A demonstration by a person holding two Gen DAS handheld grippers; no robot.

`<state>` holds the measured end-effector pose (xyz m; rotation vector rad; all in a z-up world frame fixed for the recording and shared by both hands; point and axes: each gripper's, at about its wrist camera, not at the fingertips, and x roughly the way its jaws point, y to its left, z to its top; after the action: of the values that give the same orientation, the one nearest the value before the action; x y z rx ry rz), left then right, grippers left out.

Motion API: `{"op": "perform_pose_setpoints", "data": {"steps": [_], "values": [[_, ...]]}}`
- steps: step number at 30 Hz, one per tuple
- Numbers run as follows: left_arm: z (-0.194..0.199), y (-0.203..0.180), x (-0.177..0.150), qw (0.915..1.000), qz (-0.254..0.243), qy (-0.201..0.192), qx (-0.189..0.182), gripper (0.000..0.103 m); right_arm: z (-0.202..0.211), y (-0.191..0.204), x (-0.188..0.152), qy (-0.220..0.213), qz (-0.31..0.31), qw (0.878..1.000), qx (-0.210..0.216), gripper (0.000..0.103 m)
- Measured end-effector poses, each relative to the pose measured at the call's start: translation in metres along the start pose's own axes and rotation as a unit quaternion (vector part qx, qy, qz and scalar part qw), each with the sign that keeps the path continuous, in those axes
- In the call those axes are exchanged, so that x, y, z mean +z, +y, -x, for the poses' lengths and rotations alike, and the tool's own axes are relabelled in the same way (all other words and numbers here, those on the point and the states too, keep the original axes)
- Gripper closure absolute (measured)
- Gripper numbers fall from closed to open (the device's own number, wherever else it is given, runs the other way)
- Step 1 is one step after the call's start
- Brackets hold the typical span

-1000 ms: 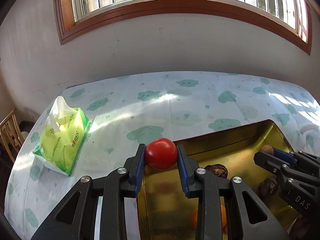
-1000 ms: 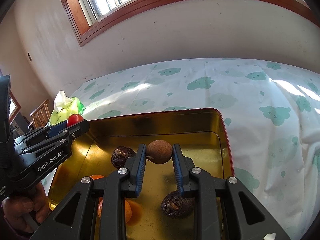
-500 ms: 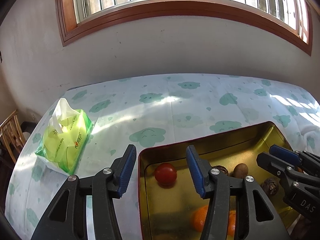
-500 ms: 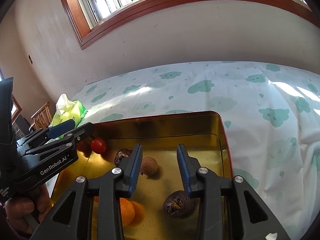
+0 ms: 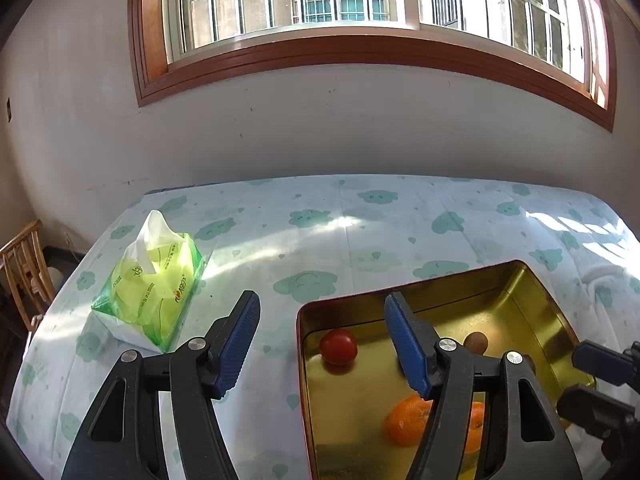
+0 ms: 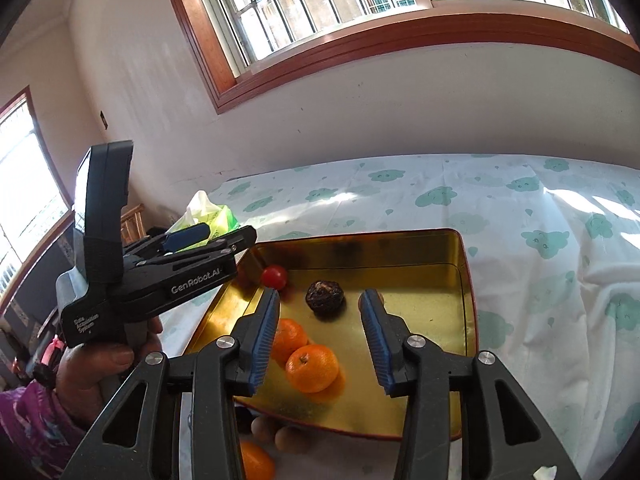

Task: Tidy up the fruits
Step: 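Withdraw both open grippers from the tin toward the loose fruits, then grasp a mandarin orange with the right gripper while the left gripper approaches a dark wrinkled fruit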

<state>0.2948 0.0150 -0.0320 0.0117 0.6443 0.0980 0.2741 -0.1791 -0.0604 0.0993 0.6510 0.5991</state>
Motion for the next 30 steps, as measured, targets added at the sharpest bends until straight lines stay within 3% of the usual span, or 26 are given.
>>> {"op": "perform_pose_setpoints", "data": {"steps": [3,10,20,25,26,27,30], "values": [[0.017,0.006,-0.004,0.9999,0.005,-0.012,-0.002,0.034,0.013,0.013,-0.021,0.008,0.012,1.000,0.005,0.052],[0.063,0.032,-0.041,0.9989,0.019,-0.040,-0.018,0.033,0.017,0.023,-0.075,0.052,-0.003,0.999,-0.003,0.052],[0.095,0.061,-0.130,0.9976,0.008,-0.001,-0.069,0.033,-0.001,0.038,-0.096,0.090,0.009,0.996,-0.023,0.052],[0.099,0.063,-0.150,0.9955,0.009,0.015,-0.093,0.033,-0.023,0.048,-0.099,0.109,0.019,0.994,-0.026,0.052],[0.099,0.063,-0.151,0.9950,0.011,0.017,-0.098,0.033,-0.025,0.051,-0.098,0.112,0.025,0.993,-0.033,0.053],[0.099,0.062,-0.150,0.9942,0.013,0.020,-0.105,0.033,-0.025,0.052,-0.097,0.113,0.029,0.993,-0.036,0.068],[0.097,0.055,-0.146,0.9922,0.013,0.024,-0.122,0.033,-0.019,0.052,-0.100,0.115,0.033,0.992,-0.044,0.068]]}}
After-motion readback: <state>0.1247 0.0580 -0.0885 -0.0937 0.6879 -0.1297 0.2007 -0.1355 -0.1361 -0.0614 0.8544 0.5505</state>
